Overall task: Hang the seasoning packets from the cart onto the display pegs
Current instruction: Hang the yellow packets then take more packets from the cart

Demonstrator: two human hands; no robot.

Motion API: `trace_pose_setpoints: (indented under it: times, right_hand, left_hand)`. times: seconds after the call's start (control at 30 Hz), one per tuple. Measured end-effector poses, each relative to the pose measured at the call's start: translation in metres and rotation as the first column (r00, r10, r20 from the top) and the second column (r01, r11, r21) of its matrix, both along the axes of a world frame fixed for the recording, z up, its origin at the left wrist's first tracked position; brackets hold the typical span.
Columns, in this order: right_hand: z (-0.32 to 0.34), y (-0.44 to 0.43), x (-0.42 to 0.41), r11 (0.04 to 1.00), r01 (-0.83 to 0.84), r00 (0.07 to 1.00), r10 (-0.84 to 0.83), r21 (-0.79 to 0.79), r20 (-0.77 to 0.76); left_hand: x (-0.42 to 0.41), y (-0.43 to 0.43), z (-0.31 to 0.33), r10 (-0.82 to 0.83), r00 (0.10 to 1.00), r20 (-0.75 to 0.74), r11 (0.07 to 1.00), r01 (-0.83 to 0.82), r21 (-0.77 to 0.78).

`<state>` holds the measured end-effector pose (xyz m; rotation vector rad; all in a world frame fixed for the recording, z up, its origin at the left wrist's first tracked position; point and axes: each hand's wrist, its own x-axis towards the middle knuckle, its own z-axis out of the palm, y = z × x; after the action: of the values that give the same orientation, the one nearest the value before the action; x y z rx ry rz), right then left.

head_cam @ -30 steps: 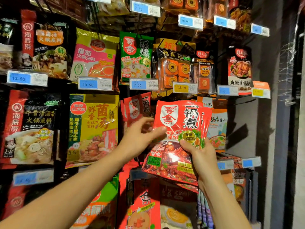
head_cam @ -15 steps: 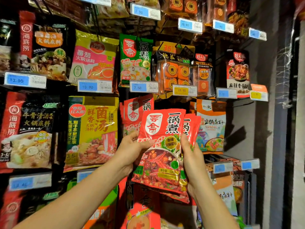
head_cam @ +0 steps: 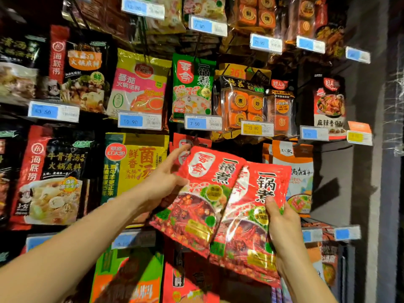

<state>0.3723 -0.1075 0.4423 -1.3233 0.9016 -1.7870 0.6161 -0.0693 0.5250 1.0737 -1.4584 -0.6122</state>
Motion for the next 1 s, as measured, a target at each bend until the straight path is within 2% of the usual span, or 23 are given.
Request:
trace_pose_setpoints:
  times: [0.2, 0.4, 0.6, 0.7, 0.83, 1.0]
  right_hand:
    - [-0.001, -0.009, 0.001, 0.999, 0.016, 1.000, -0.016, 0.031, 0.010]
    - [0.001, -0.009, 0.001, 0.998, 0.010, 1.000, -0.010, 0.064, 0.015]
    - [0.004, -0.005, -0.003, 0.999, 0.013, 1.000, -0.012, 0.048, -0.010]
    - [0.006, -0.003, -0.006, 1.000, 0.010, 1.000, -0.010, 0.024, -0.019]
    - [0.004, -0.004, -0.006, 1.000, 0.011, 1.000, -0.011, 0.015, -0.019]
    - [0.005, -0.004, -0.008, 1.000, 0.013, 1.000, -0.012, 0.022, -0.026]
  left_hand:
    - [0.017, -0.007, 0.023, 0.093, 0.995, -0.038, 0.996, -0.093, 0.012]
    - [0.006, -0.011, 0.022, 0.277, 0.960, -0.031, 0.938, -0.277, -0.209]
    - [0.011, -0.024, 0.026, 0.356, 0.934, 0.010, 0.900, -0.340, -0.273]
    - [0.007, -0.028, 0.030, 0.354, 0.935, 0.015, 0.904, -0.338, -0.262]
    - [0.006, -0.034, 0.035, 0.466, 0.879, 0.106, 0.857, -0.418, -0.302]
    - [0.008, -0.047, 0.034, 0.490, 0.856, 0.164, 0.865, -0.454, -0.215]
